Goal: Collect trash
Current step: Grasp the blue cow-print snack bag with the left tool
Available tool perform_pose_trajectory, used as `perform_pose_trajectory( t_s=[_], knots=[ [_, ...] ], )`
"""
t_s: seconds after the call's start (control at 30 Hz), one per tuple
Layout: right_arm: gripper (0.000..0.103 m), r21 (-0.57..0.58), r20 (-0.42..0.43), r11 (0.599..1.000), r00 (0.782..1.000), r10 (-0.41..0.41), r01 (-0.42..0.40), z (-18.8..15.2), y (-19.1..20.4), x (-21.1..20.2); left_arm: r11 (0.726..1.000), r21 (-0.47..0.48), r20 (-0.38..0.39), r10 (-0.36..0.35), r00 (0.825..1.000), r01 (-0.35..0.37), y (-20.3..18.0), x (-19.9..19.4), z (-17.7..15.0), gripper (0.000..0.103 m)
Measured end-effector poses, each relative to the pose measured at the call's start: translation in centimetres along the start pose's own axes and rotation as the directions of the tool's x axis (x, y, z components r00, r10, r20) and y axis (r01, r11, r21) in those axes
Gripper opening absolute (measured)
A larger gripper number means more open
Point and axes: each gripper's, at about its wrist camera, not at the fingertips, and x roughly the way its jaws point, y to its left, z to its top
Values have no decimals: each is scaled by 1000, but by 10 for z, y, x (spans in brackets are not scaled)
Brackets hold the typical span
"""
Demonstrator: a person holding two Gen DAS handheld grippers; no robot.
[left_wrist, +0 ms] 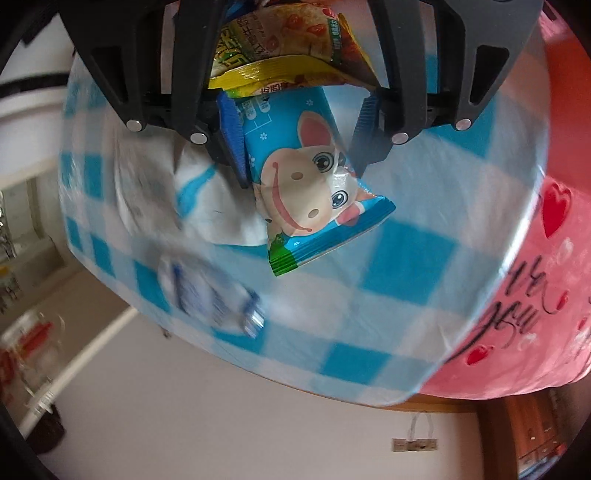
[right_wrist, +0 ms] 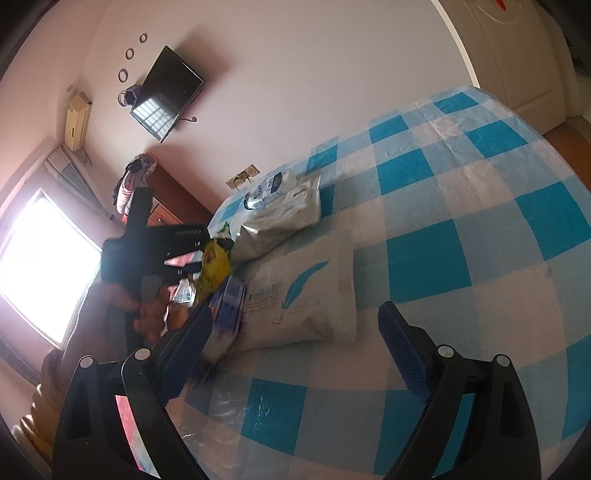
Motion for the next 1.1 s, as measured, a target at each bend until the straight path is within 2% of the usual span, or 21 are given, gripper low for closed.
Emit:
perform_pose_trajectory(
  t_s=[0.3, 0.5, 0.73, 0.83, 0.93, 1.1],
  knots=[
    [90, -2, -14, 999, 999, -38, 38, -1, -9, 0, 994, 77, -10, -80, 997, 81, -25, -12, -52, 52],
    [90, 21, -50, 999, 998, -31, 32, -5, -16, 7, 989, 119, 20, -88, 996, 85, -29, -18, -69, 50],
    [90, -14, -60, 1000, 998, -23, 22, -5, -7, 14, 975, 196, 7, -104, 995, 101, -47, -16, -82, 50],
    [90, -44, -55, 998, 997, -46, 43, -1, -2, 18, 969, 217, -3, -123, 992, 120, -53, -17, -89, 50],
    [90, -79, -42, 992, 994, -103, 100, 2, 0, 20, 962, 235, -13, -141, 990, 140, -55, -19, -93, 50],
    [90, -116, -47, 980, 985, -167, 160, 2, 3, 27, 963, 240, 30, -136, 990, 125, -49, -26, -97, 50]
  ],
)
